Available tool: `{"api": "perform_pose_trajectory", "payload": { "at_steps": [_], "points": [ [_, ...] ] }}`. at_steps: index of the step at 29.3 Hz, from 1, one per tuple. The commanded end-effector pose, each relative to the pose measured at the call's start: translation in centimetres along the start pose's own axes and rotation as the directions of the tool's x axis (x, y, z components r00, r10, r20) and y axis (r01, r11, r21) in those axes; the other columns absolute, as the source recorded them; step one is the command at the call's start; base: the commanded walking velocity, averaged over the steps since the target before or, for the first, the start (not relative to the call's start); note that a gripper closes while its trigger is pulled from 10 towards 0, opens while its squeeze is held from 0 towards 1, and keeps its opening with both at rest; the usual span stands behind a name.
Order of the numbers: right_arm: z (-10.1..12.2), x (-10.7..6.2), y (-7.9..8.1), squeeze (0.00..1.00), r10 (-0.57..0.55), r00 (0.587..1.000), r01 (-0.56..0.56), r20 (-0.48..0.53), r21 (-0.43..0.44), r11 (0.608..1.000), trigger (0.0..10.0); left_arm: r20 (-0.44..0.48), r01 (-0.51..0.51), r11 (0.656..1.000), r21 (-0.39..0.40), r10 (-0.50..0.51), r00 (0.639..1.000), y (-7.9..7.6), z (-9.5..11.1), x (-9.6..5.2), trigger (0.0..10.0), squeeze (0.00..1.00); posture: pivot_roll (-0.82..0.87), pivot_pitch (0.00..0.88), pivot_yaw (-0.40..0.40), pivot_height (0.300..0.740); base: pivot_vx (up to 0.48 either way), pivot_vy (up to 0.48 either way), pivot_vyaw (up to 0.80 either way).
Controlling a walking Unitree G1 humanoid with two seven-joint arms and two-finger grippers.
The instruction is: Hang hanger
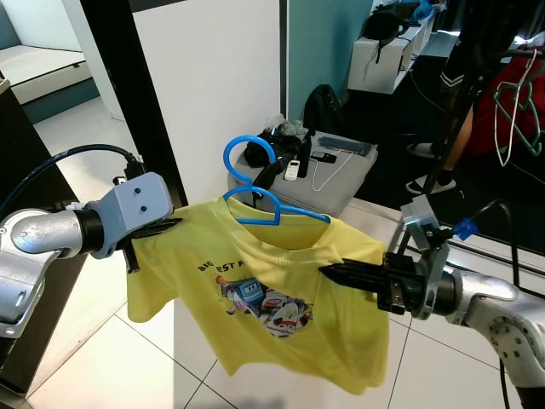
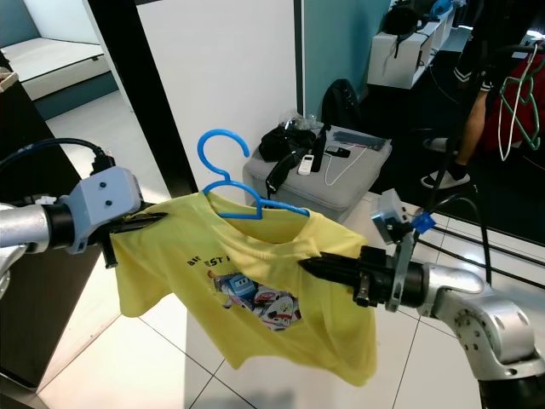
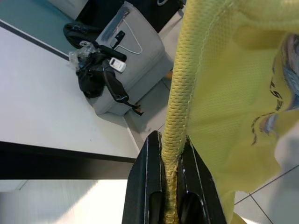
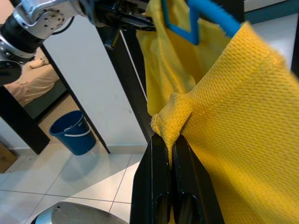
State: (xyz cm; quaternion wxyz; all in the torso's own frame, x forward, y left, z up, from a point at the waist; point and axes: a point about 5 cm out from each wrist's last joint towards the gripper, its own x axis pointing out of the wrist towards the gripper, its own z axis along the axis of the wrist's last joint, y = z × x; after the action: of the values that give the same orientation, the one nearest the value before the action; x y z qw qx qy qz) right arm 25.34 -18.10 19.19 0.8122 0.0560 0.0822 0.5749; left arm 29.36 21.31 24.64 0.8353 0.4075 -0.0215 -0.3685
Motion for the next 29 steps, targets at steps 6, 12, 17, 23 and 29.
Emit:
{"api": "perform_pose_trajectory", "payload": {
  "at_steps": [6,12,17,23,29],
  "points": [
    [-0.5,2.0,1.9,0.00,0.109,0.994,-0.109,0.009,0.011,0.994,0.0,0.035,-0.025,0.999,-0.038,0.026,0.999,-0.5,0.4,1.3,10.0,0.00,-0.06,0.000,0.053,0.740,0.000,0.000,0.00],
    [-0.6,2.5,2.4,0.00,0.138,0.990,-0.138,0.018,0.016,0.990,0.0,0.049,-0.006,0.998,-0.057,0.009,0.999,-1.2,0.6,1.9,10.0,0.00,-0.07,0.000,0.052,0.740,0.000,0.000,0.00],
    [-0.4,2.1,1.8,0.00,0.077,0.997,-0.077,0.019,-0.005,0.997,10.0,0.051,0.005,0.996,-0.089,0.000,0.999,-2.1,0.3,2.2,10.0,0.00,-0.07,0.000,0.053,0.740,0.000,0.000,0.00],
    [-0.2,0.9,-0.5,0.11,-0.111,0.992,0.113,0.052,-0.039,0.993,10.0,0.031,-0.011,0.990,-0.143,0.015,0.999,-3.1,-0.8,2.4,10.0,0.00,-0.07,0.000,0.053,0.740,0.000,0.000,0.00],
    [0.5,-2.8,-2.8,1.00,-0.337,0.939,0.341,0.062,-0.065,0.938,10.0,0.036,0.086,0.972,-0.219,-0.080,0.996,-7.8,-3.8,0.6,10.0,0.00,-0.09,0.000,0.063,0.740,0.000,0.000,0.00]
  ]
}}
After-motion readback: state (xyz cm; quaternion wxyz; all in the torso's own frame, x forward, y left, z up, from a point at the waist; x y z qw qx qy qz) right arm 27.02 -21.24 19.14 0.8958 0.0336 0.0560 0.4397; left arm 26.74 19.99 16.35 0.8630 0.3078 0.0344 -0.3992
